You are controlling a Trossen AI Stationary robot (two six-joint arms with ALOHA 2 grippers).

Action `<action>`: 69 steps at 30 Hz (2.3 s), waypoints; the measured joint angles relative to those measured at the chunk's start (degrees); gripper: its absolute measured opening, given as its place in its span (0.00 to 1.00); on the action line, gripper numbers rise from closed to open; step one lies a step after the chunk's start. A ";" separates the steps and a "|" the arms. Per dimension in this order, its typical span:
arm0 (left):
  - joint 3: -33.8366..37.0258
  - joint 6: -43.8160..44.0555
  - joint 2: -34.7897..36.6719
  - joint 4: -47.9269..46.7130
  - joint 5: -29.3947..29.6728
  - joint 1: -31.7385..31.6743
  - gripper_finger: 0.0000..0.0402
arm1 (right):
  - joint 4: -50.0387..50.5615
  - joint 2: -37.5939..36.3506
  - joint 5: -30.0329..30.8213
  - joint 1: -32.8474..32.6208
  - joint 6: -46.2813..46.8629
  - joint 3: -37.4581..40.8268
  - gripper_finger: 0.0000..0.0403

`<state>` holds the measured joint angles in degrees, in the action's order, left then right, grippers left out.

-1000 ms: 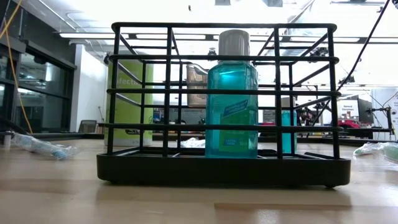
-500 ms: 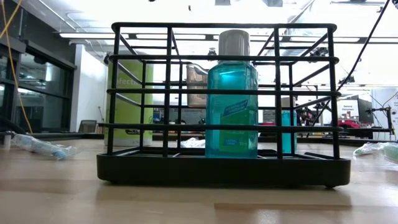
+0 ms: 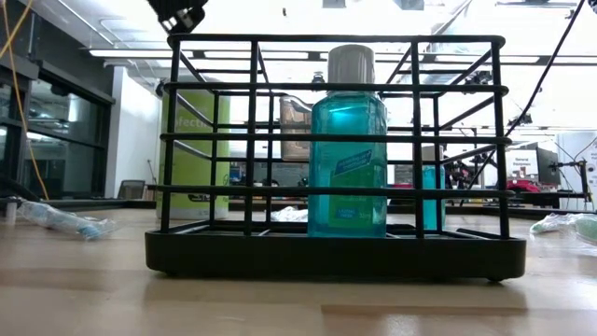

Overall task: Pick & Place toothbrushing station
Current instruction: Put the mouthwash into the mesh organizer

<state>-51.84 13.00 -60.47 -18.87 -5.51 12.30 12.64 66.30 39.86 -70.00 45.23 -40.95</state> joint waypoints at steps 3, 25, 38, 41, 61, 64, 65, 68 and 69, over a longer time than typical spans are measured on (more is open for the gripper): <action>3.20 0.05 1.79 3.11 0.10 0.75 0.33 | -0.02 0.00 -0.02 0.00 -0.02 0.00 0.43; 5.21 -3.07 2.54 9.62 1.35 4.01 0.33 | -0.01 0.00 -0.01 -0.01 0.00 0.00 0.43; 5.21 1.24 2.54 9.72 1.29 4.01 0.33 | -4.31 0.00 0.35 0.02 -1.80 0.00 0.43; 5.21 1.24 2.52 9.72 1.30 4.01 0.33 | -7.97 0.00 0.39 0.02 -1.88 0.00 0.43; 5.18 1.22 2.51 9.70 1.29 4.01 0.33 | -18.42 0.02 6.47 9.44 -4.92 -0.02 0.43; 5.17 1.19 2.51 9.70 1.28 4.01 0.33 | -17.36 0.02 -0.22 14.88 -5.27 -0.02 0.43; 5.17 1.20 2.51 9.70 1.28 4.01 0.33 | -17.16 0.02 -2.56 16.58 -5.78 -0.02 0.43; 5.17 1.19 2.51 9.70 1.28 4.01 0.33 | -17.16 0.02 -7.44 21.13 -8.55 -0.02 0.43; 5.16 1.19 2.51 9.70 1.28 4.01 0.33 | -17.16 0.02 -8.63 22.45 -9.83 -0.02 0.43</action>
<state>-46.68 14.20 -57.95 -9.17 -4.23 16.32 -4.51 66.32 31.23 -47.55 35.40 -40.97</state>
